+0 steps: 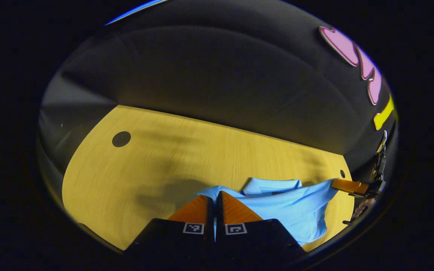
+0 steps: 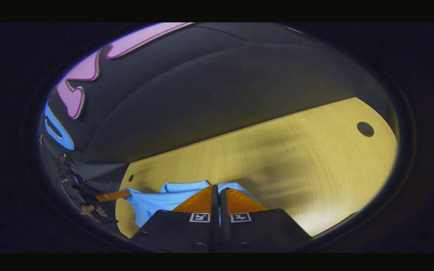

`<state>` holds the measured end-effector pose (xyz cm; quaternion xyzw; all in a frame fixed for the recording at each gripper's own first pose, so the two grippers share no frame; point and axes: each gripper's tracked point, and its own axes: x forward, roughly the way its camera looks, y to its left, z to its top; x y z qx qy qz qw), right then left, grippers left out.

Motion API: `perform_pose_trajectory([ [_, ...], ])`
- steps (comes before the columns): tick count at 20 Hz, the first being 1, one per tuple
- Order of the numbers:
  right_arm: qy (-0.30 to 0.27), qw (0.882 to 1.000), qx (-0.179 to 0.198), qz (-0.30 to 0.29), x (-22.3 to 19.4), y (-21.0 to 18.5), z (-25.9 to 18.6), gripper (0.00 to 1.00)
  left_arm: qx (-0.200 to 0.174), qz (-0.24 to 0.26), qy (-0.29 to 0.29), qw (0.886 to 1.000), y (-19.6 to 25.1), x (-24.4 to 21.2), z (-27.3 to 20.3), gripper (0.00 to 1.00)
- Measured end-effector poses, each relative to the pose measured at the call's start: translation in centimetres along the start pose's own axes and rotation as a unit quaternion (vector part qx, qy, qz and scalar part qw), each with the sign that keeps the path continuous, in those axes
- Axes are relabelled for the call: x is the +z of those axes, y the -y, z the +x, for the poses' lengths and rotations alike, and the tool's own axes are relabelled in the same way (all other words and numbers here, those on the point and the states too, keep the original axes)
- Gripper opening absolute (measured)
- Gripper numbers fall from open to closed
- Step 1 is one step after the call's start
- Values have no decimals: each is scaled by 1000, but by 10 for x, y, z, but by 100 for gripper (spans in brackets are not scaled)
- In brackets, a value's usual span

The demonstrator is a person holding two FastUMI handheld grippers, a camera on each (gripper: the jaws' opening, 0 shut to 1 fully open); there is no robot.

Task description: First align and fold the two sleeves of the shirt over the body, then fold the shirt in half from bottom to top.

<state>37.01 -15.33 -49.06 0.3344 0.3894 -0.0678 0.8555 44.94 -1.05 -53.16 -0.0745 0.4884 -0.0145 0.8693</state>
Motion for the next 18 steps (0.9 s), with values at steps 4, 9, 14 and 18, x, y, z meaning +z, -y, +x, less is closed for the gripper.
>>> perform_pose_trajectory([
  [4, -14, 1000, -17, 23, -8, 20, 15, 5, 14, -5, -19, 1000, -7, -11, 8, 7],
  [9, -21, 999, -16, -19, -19, 20, 9, 24, 45, 9, -14, 999, -22, -5, -5, 100],
  [14, 21, 992, -24, -122, 3, 4, -46, 89, 26, 38, 59, 997, -11, 30, -70, 98],
  [18, 97, 977, -22, -190, 29, -44, -127, 98, 5, 97, 135, 986, 14, 40, -163, 97],
])
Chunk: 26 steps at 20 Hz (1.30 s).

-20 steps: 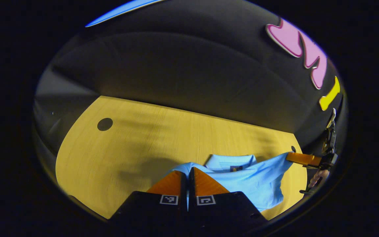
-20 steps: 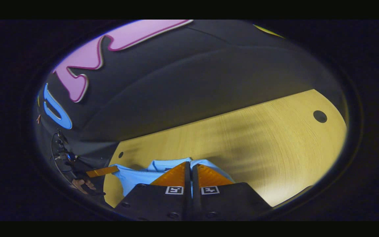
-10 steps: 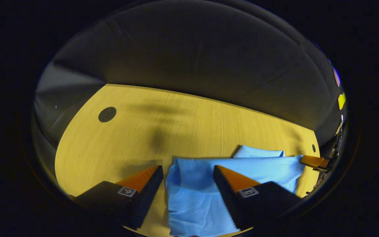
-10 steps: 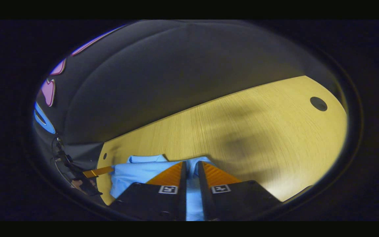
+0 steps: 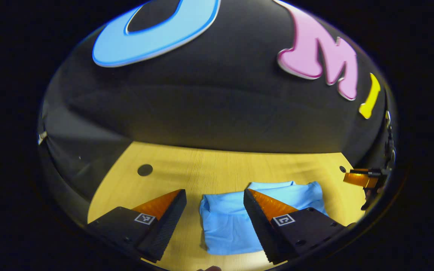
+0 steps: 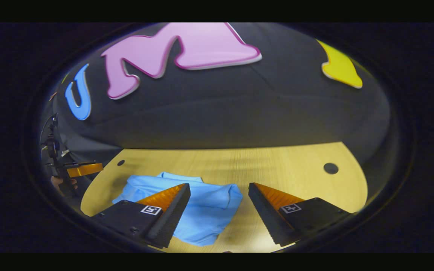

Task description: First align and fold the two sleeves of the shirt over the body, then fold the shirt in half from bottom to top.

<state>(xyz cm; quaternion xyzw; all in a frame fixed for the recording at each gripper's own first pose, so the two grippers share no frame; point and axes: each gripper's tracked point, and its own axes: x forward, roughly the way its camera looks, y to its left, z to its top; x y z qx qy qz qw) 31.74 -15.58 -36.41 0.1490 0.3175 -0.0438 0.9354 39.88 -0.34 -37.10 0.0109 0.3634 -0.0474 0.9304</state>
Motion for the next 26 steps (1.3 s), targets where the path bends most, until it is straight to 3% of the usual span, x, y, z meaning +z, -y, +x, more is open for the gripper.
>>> perform_pose_trajectory([
  [2, 48, 999, -1, -12, 27, -29, -49, 98, -14, 11, 46, 999, 16, 14, -55, 97],
  [6, 129, 990, -38, -51, 52, -82, -158, 98, -50, 3, 124, 991, 44, 31, -182, 97],
  [14, 231, 969, -59, -64, 26, -180, -382, 98, -57, 25, 236, 970, 43, 0, -414, 97],
  [20, 276, 954, -82, -81, 6, -214, -497, 97, -82, -2, 231, 969, 59, -48, -488, 97],
  [26, 312, 939, -81, -116, 18, -223, -543, 95, -75, -4, 260, 963, 61, -35, -516, 96],
])
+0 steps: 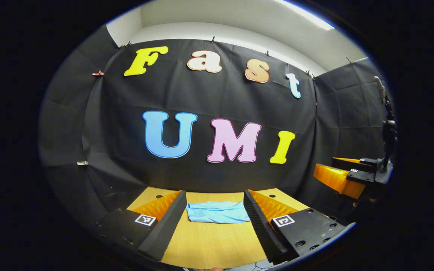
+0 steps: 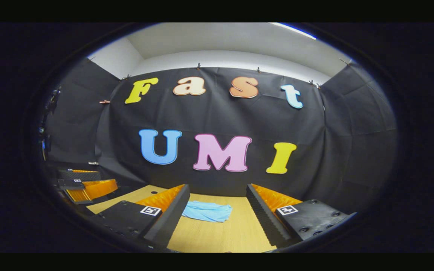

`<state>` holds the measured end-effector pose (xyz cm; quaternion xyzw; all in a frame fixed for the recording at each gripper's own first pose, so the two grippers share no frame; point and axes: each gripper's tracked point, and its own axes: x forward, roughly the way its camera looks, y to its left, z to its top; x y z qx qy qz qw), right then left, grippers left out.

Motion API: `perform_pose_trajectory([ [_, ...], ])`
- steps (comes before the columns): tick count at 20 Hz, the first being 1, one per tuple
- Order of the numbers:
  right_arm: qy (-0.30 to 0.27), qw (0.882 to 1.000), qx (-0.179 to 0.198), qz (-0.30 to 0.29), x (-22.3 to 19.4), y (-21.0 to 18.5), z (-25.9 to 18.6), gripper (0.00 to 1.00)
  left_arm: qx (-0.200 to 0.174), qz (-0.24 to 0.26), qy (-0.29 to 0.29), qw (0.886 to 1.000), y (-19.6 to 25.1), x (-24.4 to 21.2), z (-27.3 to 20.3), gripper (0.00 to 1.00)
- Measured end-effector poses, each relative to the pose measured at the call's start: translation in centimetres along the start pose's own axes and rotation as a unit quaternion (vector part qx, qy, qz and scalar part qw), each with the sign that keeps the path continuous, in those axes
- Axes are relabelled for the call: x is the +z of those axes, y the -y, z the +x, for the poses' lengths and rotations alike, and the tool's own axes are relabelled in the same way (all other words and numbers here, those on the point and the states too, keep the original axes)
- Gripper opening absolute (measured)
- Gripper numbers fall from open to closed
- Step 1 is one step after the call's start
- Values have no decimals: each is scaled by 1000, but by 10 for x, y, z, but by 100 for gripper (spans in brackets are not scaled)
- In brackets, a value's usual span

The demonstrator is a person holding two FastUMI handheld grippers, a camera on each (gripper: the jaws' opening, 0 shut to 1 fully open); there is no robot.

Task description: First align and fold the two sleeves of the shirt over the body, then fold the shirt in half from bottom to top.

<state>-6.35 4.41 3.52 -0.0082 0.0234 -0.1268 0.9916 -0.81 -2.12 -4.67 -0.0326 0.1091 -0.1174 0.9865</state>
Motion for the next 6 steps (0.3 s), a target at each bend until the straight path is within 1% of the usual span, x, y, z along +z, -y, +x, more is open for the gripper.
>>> perform_pose_trajectory([
  [1, -2, 1000, 1, 1, 2, 0, 1, 95, 3, -1, -1, 1000, 1, 4, -1, 97],
  [2, -9, 1000, 6, 5, 1, -1, 1, 92, 6, -3, 3, 1000, 1, 7, -4, 97],
  [3, -6, 1000, 9, 9, 4, -2, 1, 95, 2, -4, 14, 1000, 4, 15, -5, 97],
  [4, -5, 1000, 6, 12, 7, 1, 2, 92, 0, -3, 19, 1000, 7, 20, -6, 96],
  [5, -5, 1000, 4, 14, 8, 4, 1, 95, 4, 2, 22, 1000, 6, 21, -4, 96],
  [6, -4, 1000, 5, 15, 9, 4, -1, 96, 6, 7, 24, 1000, 6, 25, -5, 96],
])
